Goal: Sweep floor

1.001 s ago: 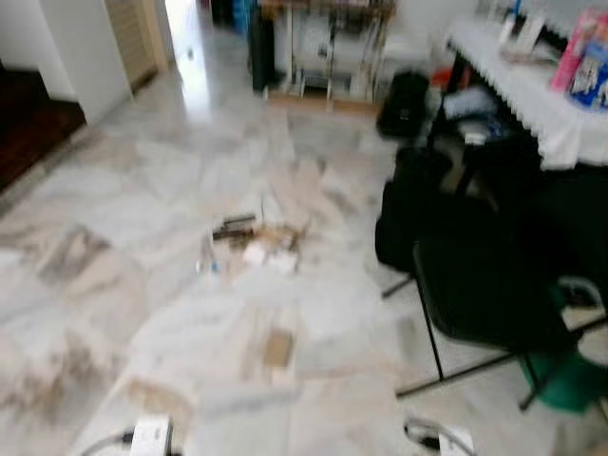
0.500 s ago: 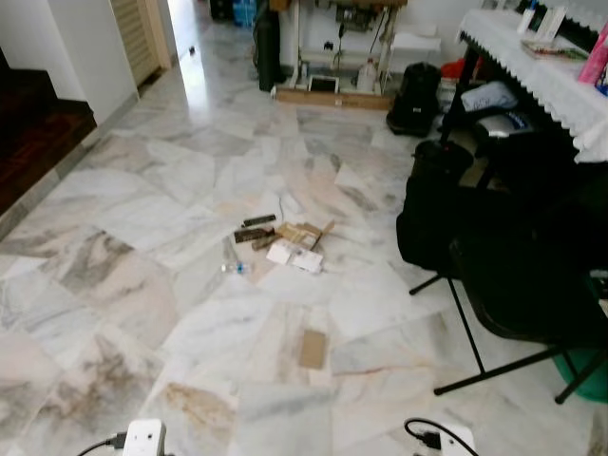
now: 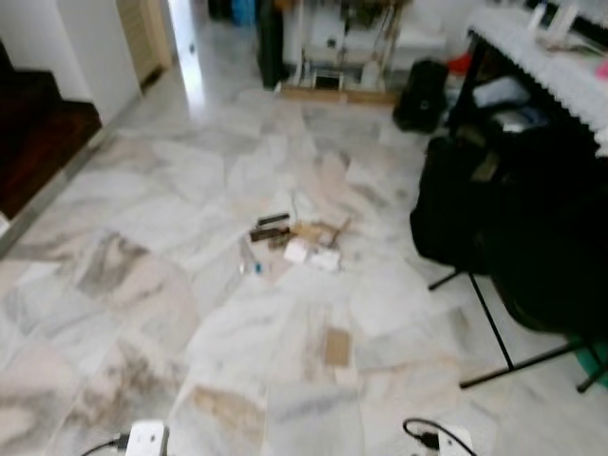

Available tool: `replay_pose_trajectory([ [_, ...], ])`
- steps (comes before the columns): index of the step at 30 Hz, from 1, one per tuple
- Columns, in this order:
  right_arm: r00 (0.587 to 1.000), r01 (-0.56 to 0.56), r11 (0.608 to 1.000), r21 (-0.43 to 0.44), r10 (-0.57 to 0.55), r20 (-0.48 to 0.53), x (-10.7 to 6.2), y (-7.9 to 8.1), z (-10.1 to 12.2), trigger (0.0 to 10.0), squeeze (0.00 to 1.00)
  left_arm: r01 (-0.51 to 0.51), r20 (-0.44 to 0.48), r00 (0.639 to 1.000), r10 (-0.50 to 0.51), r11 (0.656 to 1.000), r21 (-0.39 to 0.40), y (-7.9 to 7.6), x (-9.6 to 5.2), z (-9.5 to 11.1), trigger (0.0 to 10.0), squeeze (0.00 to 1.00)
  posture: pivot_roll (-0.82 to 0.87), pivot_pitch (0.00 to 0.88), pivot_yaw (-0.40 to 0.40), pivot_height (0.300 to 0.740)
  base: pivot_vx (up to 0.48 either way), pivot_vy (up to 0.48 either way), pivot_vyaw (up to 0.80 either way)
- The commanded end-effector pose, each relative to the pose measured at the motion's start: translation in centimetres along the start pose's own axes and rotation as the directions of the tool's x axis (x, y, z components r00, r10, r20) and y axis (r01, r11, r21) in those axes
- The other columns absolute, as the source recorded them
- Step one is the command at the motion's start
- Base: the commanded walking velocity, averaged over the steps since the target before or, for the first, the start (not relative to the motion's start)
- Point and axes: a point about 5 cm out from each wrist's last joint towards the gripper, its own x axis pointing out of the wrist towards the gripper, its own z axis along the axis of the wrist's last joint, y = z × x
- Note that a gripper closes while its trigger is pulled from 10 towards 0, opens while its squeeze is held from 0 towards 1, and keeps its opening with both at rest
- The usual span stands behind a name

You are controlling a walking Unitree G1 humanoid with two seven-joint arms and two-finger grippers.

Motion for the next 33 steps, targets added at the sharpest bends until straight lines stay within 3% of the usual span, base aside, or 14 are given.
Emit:
replay_pose_trajectory([
  [1,1.0,-0.013,1.0,0.022,0.013,-0.015,-0.1,0.18,-0.55,10.0,0.0,0.005,0.003,1.0,-0.006,0.999,0.048,-0.34,0.1,0.22,10.0,0.0,-0.03,0.0,0.005,0.74,0.0,0.0,0.0],
  [5,1.0,-0.018,1.0,0.018,0.018,-0.017,-0.11,0.22,-0.62,10.0,0.0,-0.008,0.01,1.0,0.008,0.997,0.078,-0.46,0.13,0.32,10.0,0.0,-0.03,0.0,0.005,0.74,0.0,-0.129,0.0],
  [23,1.0,-0.022,1.0,0.015,0.023,-0.017,-0.15,0.17,-0.68,10.0,0.0,-0.01,0.035,0.999,0.008,0.998,0.068,-0.22,0.11,0.63,10.0,0.0,-0.03,0.0,-0.001,0.74,0.0,-0.288,0.0],
  [33,1.0,-0.021,1.0,0.012,0.021,-0.017,-0.13,0.05,-0.55,10.0,0.0,-0.02,0.032,0.999,0.018,0.997,0.071,-0.23,0.09,0.51,10.0,0.0,-0.03,0.0,-0.007,0.74,0.0,-0.085,0.0],
])
